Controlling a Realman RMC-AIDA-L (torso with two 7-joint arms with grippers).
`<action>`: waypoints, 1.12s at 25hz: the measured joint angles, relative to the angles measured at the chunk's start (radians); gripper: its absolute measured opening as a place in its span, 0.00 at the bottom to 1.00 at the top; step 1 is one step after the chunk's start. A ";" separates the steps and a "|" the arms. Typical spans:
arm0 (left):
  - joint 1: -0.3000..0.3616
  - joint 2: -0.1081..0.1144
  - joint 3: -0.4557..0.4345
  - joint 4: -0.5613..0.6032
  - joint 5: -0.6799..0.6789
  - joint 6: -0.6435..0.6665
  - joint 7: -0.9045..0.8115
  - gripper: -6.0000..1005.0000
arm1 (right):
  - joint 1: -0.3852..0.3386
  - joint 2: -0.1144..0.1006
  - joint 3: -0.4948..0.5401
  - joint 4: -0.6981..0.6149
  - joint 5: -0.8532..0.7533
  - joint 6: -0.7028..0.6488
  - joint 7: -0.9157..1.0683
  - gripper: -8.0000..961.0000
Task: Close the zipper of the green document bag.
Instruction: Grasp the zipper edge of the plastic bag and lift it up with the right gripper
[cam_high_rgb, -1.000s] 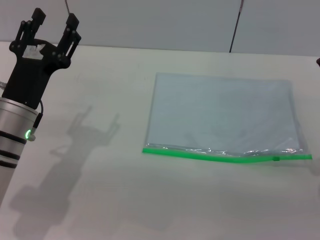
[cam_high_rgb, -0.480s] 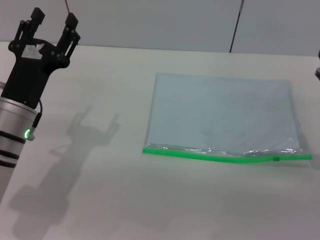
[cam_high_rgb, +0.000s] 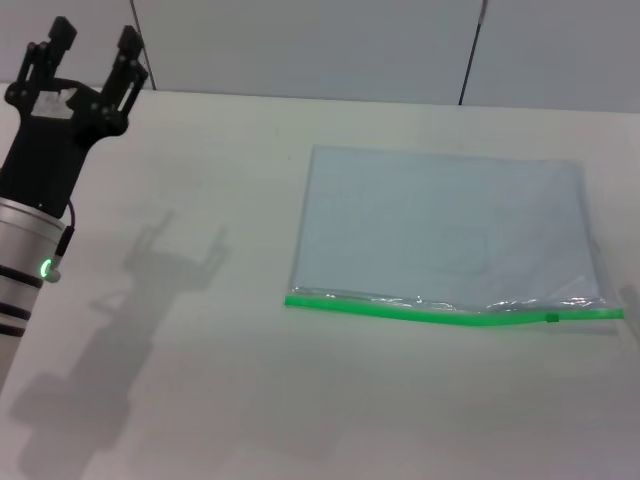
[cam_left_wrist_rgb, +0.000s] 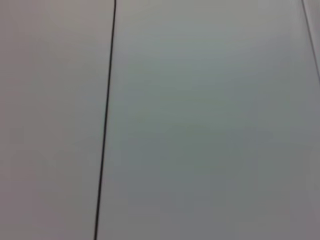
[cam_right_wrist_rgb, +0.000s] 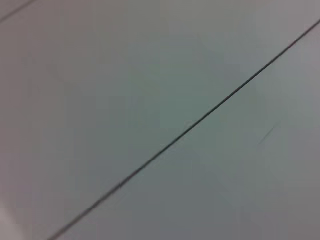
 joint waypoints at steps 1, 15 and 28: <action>0.002 0.000 0.000 0.001 -0.004 0.001 0.000 0.76 | -0.008 0.001 0.000 -0.003 0.001 0.016 -0.033 0.86; 0.017 0.002 0.001 0.001 -0.038 0.005 0.001 0.76 | -0.025 0.003 0.009 -0.005 0.008 0.209 -0.253 0.84; 0.015 0.000 0.002 0.000 -0.040 0.004 0.002 0.76 | -0.017 0.004 0.010 -0.012 0.003 0.341 -0.337 0.82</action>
